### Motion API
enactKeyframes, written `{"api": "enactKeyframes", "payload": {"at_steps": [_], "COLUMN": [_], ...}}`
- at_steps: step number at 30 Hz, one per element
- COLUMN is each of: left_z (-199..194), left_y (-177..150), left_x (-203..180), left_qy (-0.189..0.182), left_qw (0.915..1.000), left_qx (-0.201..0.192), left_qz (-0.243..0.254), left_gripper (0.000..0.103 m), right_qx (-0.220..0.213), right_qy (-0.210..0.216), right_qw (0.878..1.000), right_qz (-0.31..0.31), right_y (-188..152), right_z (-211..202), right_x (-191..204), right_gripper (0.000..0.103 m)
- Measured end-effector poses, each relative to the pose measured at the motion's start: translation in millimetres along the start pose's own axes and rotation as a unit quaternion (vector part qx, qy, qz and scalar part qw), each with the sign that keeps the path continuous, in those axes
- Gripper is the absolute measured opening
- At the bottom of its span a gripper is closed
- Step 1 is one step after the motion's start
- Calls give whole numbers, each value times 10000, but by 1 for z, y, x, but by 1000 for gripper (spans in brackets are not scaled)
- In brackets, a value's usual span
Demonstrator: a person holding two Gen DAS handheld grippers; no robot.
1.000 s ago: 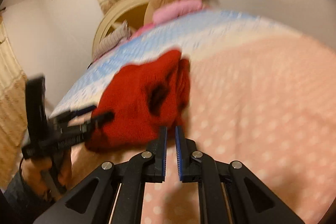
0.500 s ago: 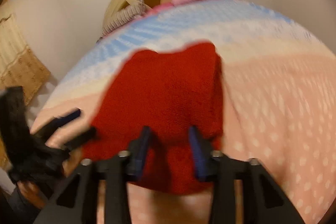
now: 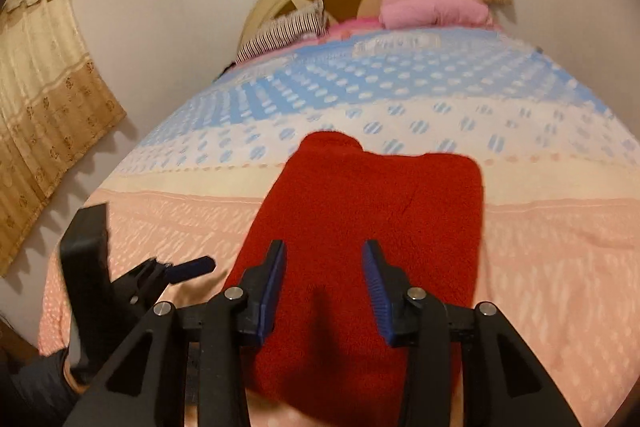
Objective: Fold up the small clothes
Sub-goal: 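Grasp the folded sweater edge with the left tool while the right tool grasps beside it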
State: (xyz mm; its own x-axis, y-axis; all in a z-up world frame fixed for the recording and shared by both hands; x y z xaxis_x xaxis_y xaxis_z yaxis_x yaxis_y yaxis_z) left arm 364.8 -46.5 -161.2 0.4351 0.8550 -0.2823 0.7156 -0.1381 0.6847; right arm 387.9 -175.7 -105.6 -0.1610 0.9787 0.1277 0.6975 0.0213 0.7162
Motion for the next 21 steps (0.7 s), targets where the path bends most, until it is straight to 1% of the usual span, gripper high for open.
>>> {"api": "enactKeyframes", "payload": {"at_steps": [1, 3, 4, 6, 10, 12, 14, 15, 16, 17, 18, 19, 21], "left_z": [0, 2, 3, 4, 4, 4, 4, 3, 3, 3, 2, 3, 5], "left_y": [0, -1, -1, -1, -2, -1, 0, 1, 2, 3, 4, 6, 9], "left_x": [0, 0, 0, -1, -2, -4, -5, -6, -7, -8, -8, -9, -7], "left_qy": [-14, -59, -62, -81, -76, -40, -2, 17, 26, 28, 29, 31, -24], "left_qw": [10000, 10000, 10000, 9999, 9999, 9999, 9999, 9999, 9999, 9998, 9998, 9998, 9998], "left_qx": [11, 46, 72, 99, 113, 126, 125, 122, 124, 122, 111, 110, 123], "left_qz": [-11, -27, -23, -10, 2, 36, 70, 88, 116, 129, 153, 171, 157], "left_gripper": [103, 103, 103, 103, 103, 103, 103, 103, 103, 103, 103, 103, 103], "right_qx": [213, 512, 625, 567, 428, 388, 357, 376, 418, 443, 471, 454, 387], "right_qy": [-19, -294, -143, -42, 14, 61, 345, 597, 948, 1061, 1120, 1159, 1104], "right_qw": [9998, 9982, 9976, 9974, 9982, 9979, 9951, 9906, 9810, 9769, 9747, 9758, 9809], "right_qz": [29, 117, 278, 434, 419, 513, 854, 1173, 1638, 1800, 1877, 1800, 1554], "right_y": [0, -3, -6, -10, -15, -18, -17, -18, -21, -22, -23, -23, -21], "right_z": [11, 32, 39, 38, 36, 40, 47, 49, 52, 53, 54, 51, 42], "right_x": [-3, -12, -20, -28, -30, -34, -45, -54, -69, -75, -79, -79, -72], "right_gripper": [41, 41, 41, 40, 40, 39, 39, 37, 33, 26, 23, 23, 26]}}
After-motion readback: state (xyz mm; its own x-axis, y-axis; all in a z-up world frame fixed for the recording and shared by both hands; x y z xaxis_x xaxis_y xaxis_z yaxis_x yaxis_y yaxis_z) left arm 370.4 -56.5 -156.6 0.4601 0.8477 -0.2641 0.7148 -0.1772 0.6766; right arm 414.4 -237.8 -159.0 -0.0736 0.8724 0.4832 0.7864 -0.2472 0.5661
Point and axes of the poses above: each gripper's, at about its wrist camera, not at the fingertips, and z roughly the way its jaws point, x to its left, y to its top, the point moved 1 cm from there along z, roughly the way its jaws point, and after that the axes turned 13 degrees about -y, right-handed, at the moved point
